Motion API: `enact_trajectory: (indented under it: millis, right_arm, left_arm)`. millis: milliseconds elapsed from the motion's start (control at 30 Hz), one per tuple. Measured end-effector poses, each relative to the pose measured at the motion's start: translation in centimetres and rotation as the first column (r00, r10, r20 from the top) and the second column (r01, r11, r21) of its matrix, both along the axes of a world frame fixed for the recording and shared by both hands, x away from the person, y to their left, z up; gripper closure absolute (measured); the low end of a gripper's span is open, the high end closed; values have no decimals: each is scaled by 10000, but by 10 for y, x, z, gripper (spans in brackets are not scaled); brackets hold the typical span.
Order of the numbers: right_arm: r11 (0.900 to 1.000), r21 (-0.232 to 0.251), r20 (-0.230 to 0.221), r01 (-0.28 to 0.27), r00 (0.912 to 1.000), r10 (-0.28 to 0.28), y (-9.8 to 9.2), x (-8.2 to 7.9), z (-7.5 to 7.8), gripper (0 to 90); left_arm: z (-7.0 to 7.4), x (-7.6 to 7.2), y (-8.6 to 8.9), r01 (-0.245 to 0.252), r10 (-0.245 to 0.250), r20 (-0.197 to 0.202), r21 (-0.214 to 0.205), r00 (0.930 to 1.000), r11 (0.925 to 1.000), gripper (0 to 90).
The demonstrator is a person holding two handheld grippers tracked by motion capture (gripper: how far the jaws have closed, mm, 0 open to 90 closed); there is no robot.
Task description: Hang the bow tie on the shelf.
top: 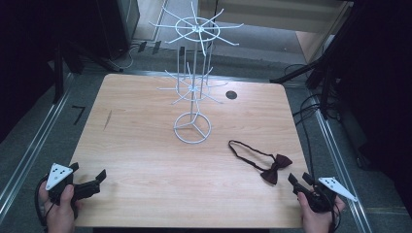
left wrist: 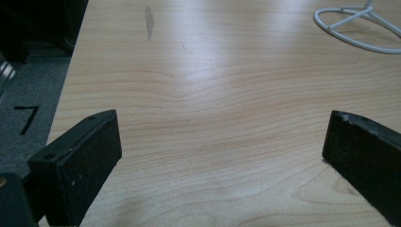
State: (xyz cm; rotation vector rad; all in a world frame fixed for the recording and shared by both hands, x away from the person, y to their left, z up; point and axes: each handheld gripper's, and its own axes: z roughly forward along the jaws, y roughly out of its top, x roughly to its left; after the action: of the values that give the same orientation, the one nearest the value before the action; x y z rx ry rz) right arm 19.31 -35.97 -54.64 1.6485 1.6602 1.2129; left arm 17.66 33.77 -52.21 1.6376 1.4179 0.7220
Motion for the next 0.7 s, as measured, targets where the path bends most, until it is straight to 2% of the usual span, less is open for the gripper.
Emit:
enact_trajectory:
  millis: [67,200,300,333,367,400,500,633,667,700]
  right_arm:
    - [9990,-424,-25,-119,9999,118,4,1,4,402]
    - [9980,-486,31,-409,9991,411,11,4,14,404]
    - [9932,-895,-59,-751,9972,749,23,11,26,403]
    - [9932,-895,-59,-751,9972,749,23,11,26,403]
    - [9877,-1267,-199,-913,9958,895,28,15,31,398]
    - [9841,-1423,-264,-1066,9942,1038,30,17,34,389]
    - [9748,-1692,-591,-1453,9888,1371,35,25,42,362]
    - [9595,-1938,-1171,-2043,9759,1841,39,37,51,253]
    - [9595,-1938,-1171,-2043,9759,1841,39,37,51,253]
    - [9541,-2058,-1380,-2177,9717,1919,41,40,53,226]
  left_arm:
    - [0,0,0,-10,10,-12,13,10000,10000,0]
    - [0,0,0,0,0,28,64,10000,10000,0]
    - [0,0,0,-29,28,25,31,10000,10000,0]
    - [0,0,0,-29,28,25,31,10000,10000,0]
    - [0,-1,0,-8,8,32,17,10000,10000,0]
    - [0,-1,0,2,-3,91,22,10000,10000,0]
    - [0,-1,0,-8,8,75,-20,10000,10000,0]
    - [0,-1,0,24,-24,63,-9,10000,10000,0]
    - [0,-1,0,7,-7,73,-8,10000,10000,0]
    - [0,-1,0,1,-1,71,1,10000,10000,0]
